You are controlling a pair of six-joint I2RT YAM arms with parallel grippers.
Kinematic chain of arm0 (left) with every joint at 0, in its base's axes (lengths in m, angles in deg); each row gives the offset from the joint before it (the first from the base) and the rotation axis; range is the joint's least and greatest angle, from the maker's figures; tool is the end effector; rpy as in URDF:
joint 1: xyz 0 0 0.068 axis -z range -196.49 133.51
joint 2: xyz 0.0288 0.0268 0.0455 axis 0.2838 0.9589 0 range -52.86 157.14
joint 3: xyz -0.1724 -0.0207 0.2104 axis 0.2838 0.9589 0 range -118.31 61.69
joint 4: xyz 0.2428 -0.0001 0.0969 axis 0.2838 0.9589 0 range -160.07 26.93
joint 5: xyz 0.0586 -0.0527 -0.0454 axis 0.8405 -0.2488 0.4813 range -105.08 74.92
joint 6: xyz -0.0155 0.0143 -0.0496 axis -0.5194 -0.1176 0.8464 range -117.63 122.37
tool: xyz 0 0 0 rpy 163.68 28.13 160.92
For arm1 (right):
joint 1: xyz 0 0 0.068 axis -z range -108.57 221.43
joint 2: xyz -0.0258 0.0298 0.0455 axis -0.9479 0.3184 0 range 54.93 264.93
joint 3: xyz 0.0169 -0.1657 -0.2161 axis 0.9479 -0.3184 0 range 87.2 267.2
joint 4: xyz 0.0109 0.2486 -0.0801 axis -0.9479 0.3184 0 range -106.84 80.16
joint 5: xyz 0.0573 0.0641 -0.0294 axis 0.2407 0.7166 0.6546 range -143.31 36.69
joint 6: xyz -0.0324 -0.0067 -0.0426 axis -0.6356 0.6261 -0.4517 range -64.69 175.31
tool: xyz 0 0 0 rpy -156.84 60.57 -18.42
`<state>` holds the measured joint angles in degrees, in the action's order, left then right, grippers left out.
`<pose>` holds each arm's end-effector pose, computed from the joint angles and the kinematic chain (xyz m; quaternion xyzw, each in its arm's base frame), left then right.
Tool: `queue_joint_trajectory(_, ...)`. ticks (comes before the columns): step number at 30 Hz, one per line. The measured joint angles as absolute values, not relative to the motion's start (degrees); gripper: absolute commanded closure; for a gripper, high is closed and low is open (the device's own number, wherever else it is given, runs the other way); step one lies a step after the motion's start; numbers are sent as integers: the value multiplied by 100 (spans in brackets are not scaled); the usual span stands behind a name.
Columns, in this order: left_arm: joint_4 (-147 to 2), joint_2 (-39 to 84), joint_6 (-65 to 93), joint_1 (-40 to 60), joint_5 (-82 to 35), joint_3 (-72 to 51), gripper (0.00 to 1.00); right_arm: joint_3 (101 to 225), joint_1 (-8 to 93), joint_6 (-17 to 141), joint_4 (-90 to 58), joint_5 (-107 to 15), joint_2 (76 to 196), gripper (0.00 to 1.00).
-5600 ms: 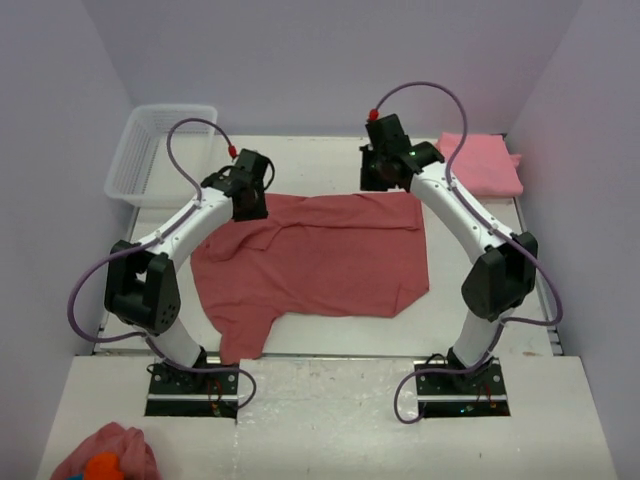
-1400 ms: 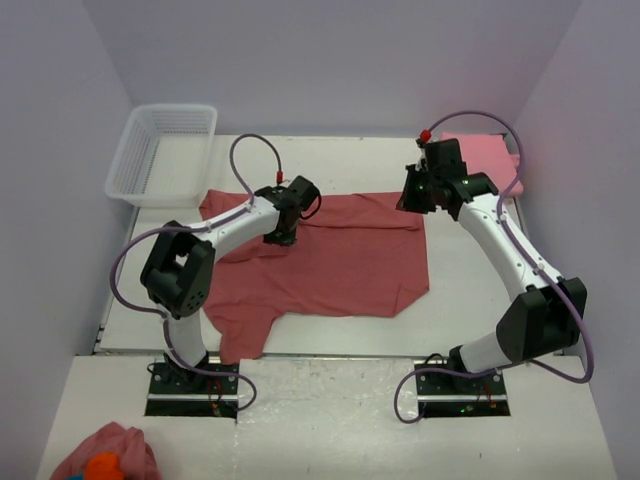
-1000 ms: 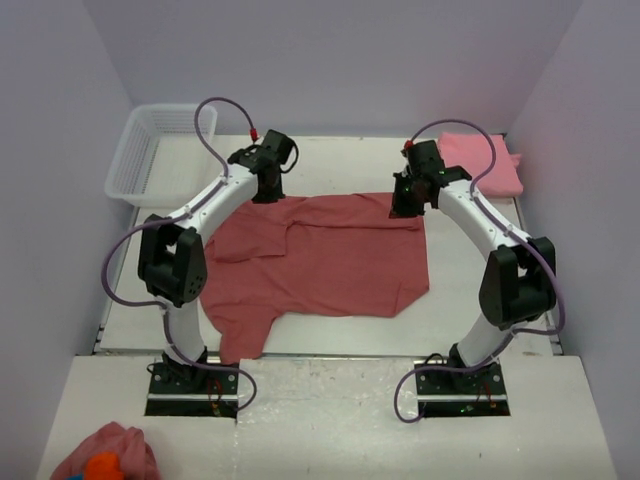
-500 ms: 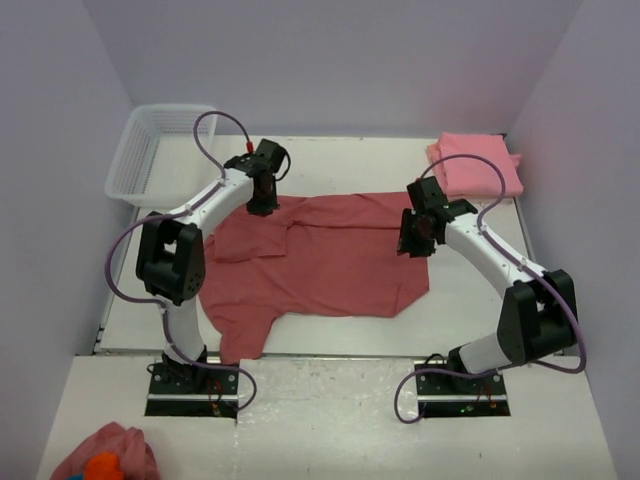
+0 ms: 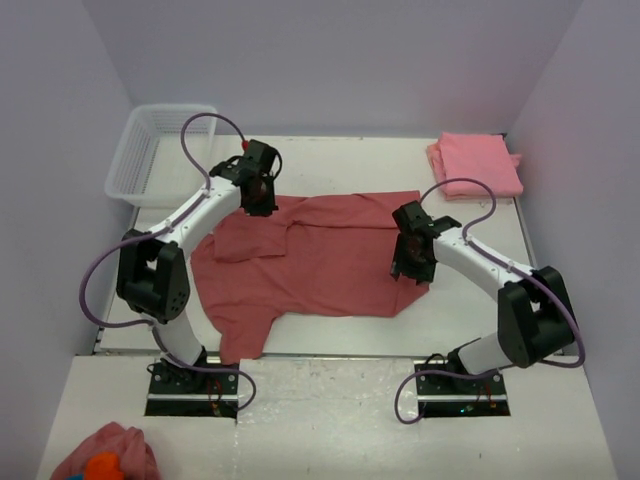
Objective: Fold and stack the t-shirts
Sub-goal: Grap the side of the flattened tshirt closest away from the robot with both arms
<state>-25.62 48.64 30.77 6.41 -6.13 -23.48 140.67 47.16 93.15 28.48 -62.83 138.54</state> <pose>0.3503 -0.1419 0.2656 -0.0660 0.9626 -0.0408 0.2595 0.2394 0.1016 0.1991 0.1272 0.9804 -0.0055 0.1504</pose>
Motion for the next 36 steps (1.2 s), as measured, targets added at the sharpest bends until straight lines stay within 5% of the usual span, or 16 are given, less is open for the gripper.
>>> queue_joint_trajectory(18,-2732,4252,2953,641,-1133,-1974,100,14054,4543,9934,2857,-6580,14678,53)
queue_joint_trajectory(33,-2975,3972,2911,641,-1464,-1661,100,14273,4519,10242,3163,-6888,14888,79)
queue_joint_trajectory(35,-2977,3972,2911,641,-1442,-1620,100,14273,4497,10264,3172,-6888,14888,85)
queue_joint_trajectory(36,-2973,3972,2913,641,-1409,-1602,100,14273,4480,10275,3172,-6890,14888,96)
